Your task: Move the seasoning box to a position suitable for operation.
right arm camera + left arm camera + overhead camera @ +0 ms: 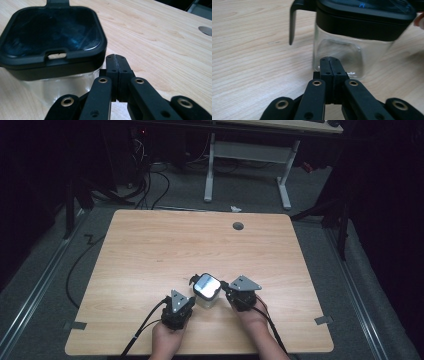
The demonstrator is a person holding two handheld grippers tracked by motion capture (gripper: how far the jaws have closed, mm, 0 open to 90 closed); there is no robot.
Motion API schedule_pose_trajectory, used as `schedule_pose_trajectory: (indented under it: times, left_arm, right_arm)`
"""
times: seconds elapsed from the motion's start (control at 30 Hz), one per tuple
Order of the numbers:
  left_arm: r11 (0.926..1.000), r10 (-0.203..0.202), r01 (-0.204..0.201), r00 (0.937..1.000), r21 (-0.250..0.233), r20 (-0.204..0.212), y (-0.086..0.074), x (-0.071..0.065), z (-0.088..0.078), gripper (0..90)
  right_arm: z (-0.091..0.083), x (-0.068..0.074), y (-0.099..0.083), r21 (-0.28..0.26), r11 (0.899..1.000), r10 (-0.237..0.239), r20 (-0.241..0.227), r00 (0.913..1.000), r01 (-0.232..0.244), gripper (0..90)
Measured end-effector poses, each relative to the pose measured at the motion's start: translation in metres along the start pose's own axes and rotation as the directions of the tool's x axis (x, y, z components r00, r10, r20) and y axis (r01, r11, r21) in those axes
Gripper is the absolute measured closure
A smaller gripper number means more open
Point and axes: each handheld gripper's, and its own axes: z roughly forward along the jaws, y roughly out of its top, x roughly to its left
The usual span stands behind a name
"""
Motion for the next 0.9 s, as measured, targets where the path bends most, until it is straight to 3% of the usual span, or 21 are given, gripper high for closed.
schedule_pose_trajectory:
  times: [0.6,0.9]
  left_arm:
    - [0.9996,-0.018,0.019,0.9996,0.020,-0.022,0.022,0.021,0.024,90.0]
    - [1.0000,-0.002,0.003,0.9994,0.006,-0.036,0.020,0.027,0.017,87.8]
  right_arm:
    - [-0.002,0.011,-0.003,-0.008,1.000,0.012,-0.020,0.9997,-0.013,90.0]
    - [-0.006,0.006,-0.004,-0.016,1.000,0.019,-0.002,0.9998,-0.019,90.0]
